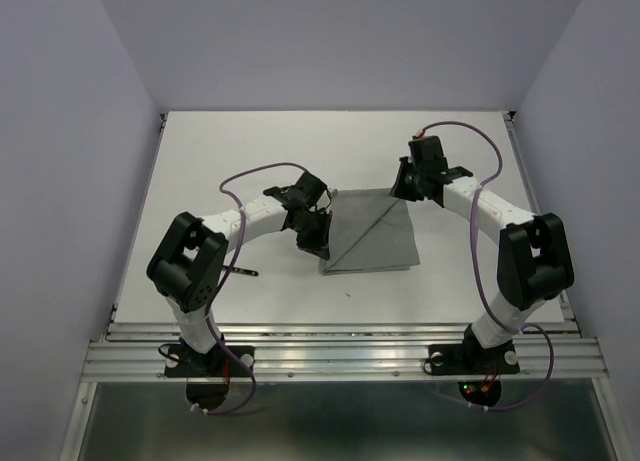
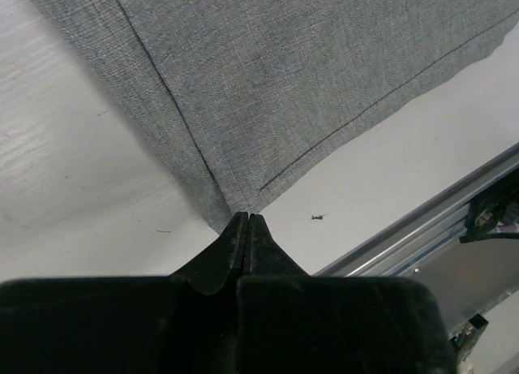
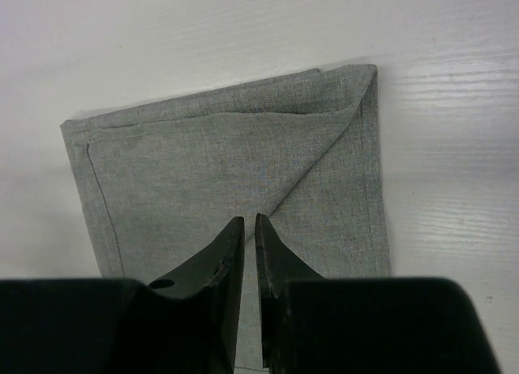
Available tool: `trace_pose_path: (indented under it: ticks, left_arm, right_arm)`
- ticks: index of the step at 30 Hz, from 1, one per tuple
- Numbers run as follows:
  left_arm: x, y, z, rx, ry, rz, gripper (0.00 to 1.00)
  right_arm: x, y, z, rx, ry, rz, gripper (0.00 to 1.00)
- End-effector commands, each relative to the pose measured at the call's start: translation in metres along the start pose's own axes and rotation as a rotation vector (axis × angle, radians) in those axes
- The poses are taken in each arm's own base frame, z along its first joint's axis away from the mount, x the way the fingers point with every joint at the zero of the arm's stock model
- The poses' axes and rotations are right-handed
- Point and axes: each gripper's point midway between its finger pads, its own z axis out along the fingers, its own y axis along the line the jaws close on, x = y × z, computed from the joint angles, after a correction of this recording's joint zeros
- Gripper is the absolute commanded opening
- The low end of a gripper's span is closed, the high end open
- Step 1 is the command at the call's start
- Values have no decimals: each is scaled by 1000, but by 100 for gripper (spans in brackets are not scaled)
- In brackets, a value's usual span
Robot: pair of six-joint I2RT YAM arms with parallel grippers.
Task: Fold the napkin into a case and place the utensils inside
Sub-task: Pick up the upper triangle-folded napkin from the center of the board.
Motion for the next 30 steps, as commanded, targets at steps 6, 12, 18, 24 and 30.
trace_pose_path:
  ticks: [6,12,18,24,30]
  left_arm:
    - [6,-15,3,66,-10,-18,0]
    - [22,5,23,7,36,-42,0]
    - [31,9,36,10,60,-75,0]
    - [16,-2,18,15,23,-48,0]
    - [-49,-31,-60,-1,-178,45,0]
  right_arm:
    - [-1,7,-9,-27,-19,4,17]
    - [1,6,-9,-24,-17,4,17]
    - [3,4,-10,-21,-16,2,16]
    - [-2,7,-16,-29,-27,-7,16]
    - [8,40,-28,-87,-16,-67,17]
